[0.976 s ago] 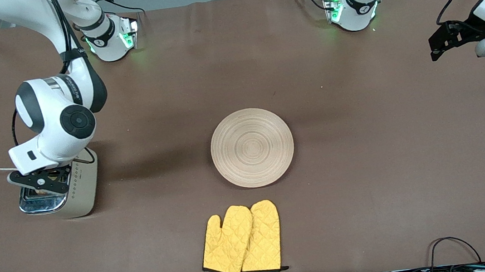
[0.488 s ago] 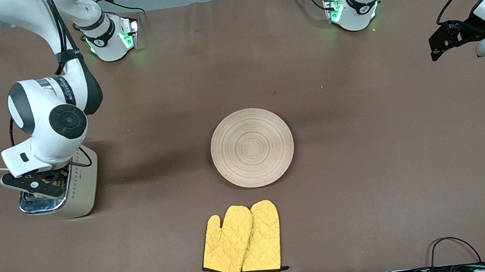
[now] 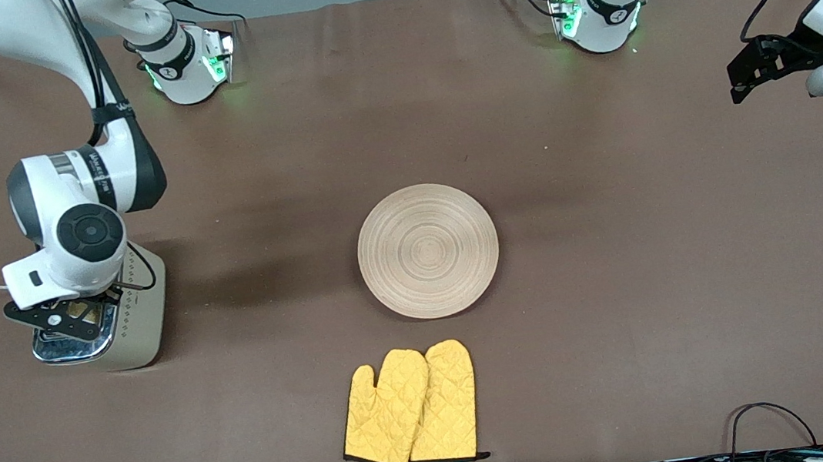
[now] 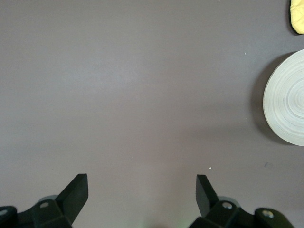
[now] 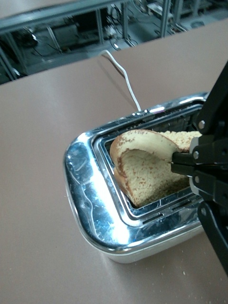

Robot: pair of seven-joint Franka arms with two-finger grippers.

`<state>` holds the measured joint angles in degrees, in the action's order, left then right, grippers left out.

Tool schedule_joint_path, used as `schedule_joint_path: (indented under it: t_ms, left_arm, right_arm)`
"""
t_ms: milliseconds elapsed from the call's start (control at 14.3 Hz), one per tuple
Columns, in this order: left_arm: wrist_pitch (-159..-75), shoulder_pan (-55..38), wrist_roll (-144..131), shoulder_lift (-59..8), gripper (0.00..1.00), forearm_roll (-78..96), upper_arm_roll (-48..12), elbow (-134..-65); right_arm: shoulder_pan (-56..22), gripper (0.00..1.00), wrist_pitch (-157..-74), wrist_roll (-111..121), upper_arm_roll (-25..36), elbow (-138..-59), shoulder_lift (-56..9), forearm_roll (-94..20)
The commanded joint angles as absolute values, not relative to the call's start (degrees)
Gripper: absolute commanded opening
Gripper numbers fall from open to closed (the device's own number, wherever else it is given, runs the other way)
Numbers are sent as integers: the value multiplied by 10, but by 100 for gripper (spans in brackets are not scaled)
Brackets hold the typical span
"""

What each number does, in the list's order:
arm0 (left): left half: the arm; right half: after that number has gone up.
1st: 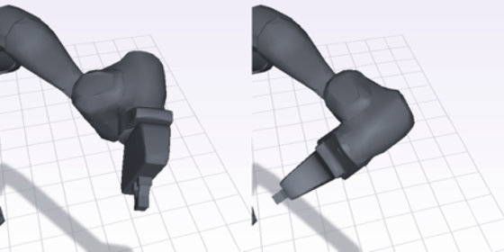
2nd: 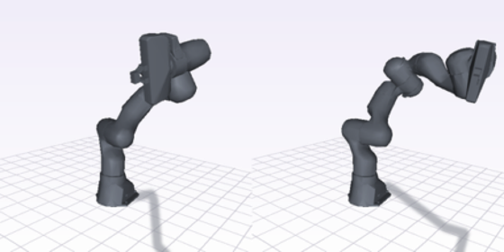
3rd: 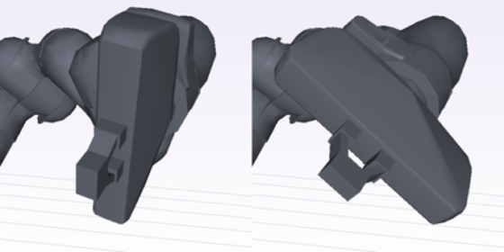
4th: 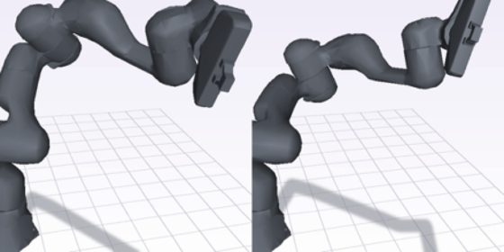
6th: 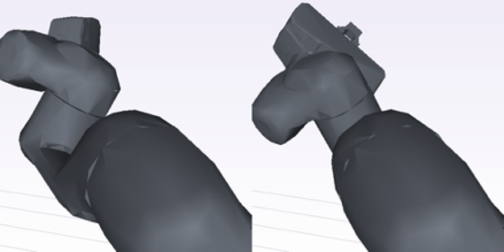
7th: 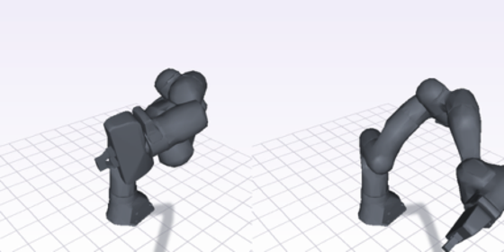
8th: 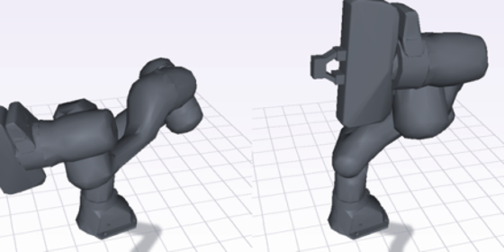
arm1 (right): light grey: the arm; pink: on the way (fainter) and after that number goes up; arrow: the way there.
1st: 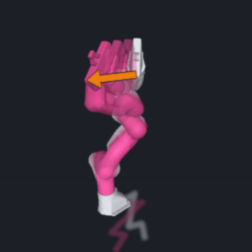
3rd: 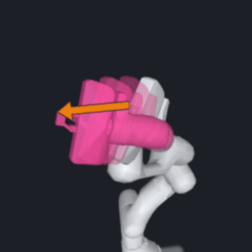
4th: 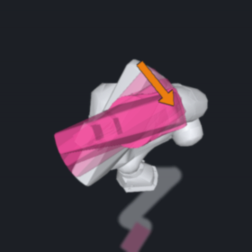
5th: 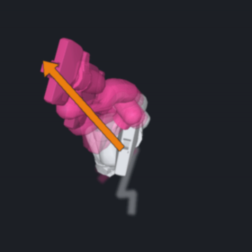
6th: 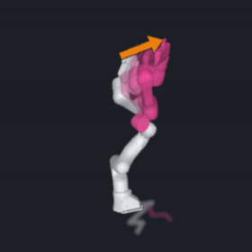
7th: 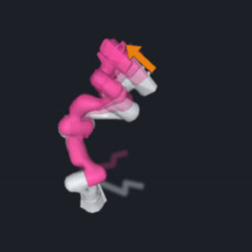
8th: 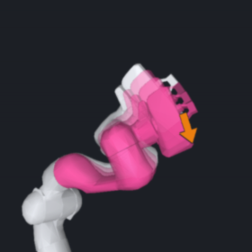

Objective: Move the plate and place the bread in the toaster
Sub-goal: 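Open the right gripper to release the bread in the slot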

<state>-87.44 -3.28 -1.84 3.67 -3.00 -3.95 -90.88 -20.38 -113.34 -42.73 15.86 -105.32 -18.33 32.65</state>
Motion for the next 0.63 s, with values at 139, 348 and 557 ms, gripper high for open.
schedule_joint_path:
  t_ms: [139,348,557]
  left_arm:
    - [-876,-33,-7,50,100,-23,-39,-921]
    - [-876,-33,-7,51,100,-24,-40,-921]
    - [-876,-34,-7,49,100,-24,-40,-917]
  right_arm:
    - [-160,73,-1101,-275,155,-990,-195,209]
    - [-151,83,-1058,-243,156,-961,-189,206]
    - [-150,92,-1035,-243,158,-928,-177,202]
